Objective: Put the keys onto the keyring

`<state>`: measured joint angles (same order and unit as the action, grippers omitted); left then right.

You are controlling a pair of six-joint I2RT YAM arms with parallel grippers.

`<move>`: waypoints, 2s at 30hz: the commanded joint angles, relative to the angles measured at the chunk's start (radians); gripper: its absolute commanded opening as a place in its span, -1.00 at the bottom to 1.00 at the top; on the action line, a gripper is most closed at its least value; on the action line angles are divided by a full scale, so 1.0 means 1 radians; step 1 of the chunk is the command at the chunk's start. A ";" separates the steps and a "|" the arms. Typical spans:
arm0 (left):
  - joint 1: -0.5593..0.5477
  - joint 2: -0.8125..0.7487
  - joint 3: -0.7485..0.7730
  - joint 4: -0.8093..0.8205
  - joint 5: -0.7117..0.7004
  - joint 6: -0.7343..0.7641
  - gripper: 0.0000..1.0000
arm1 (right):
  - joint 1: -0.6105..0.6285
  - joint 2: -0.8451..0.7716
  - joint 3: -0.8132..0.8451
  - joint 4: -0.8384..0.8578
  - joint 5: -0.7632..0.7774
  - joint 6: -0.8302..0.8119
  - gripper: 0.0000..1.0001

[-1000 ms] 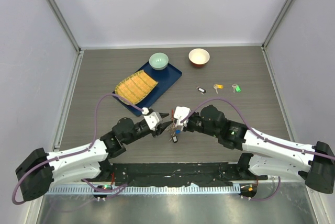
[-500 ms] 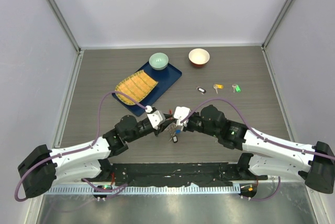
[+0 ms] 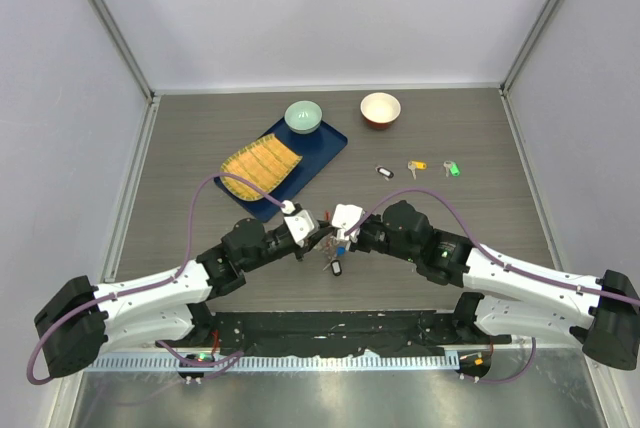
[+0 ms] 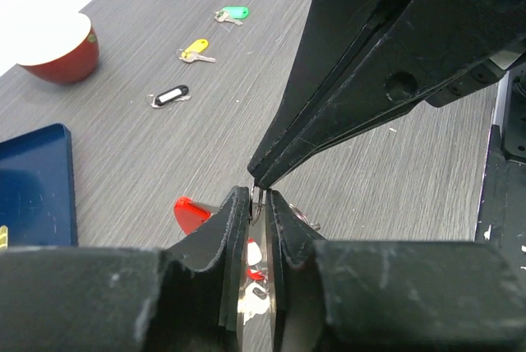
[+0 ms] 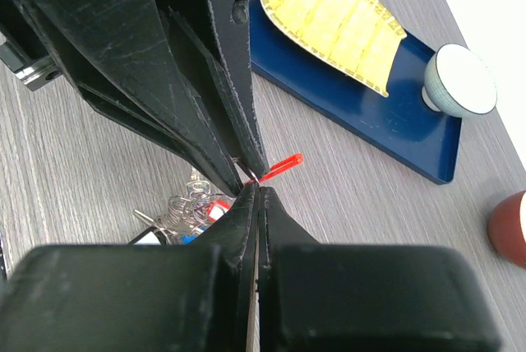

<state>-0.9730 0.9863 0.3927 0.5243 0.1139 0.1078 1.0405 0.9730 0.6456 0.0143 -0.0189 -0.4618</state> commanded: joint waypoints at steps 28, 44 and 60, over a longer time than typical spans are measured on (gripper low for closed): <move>0.007 -0.077 -0.091 0.135 0.007 0.199 -1.00 | -0.229 -0.027 0.097 -0.036 -0.111 0.394 0.07; 0.007 -0.101 -0.043 0.102 0.030 0.216 -1.00 | -0.231 0.026 0.089 0.029 -0.211 0.373 0.07; 0.007 -0.087 0.021 0.013 0.004 0.110 -1.00 | -0.231 0.062 0.077 0.072 -0.254 0.367 0.07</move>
<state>-0.9684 0.9062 0.3614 0.5037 0.1310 0.2596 0.8078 1.0348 0.7143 0.0105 -0.2466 -0.0986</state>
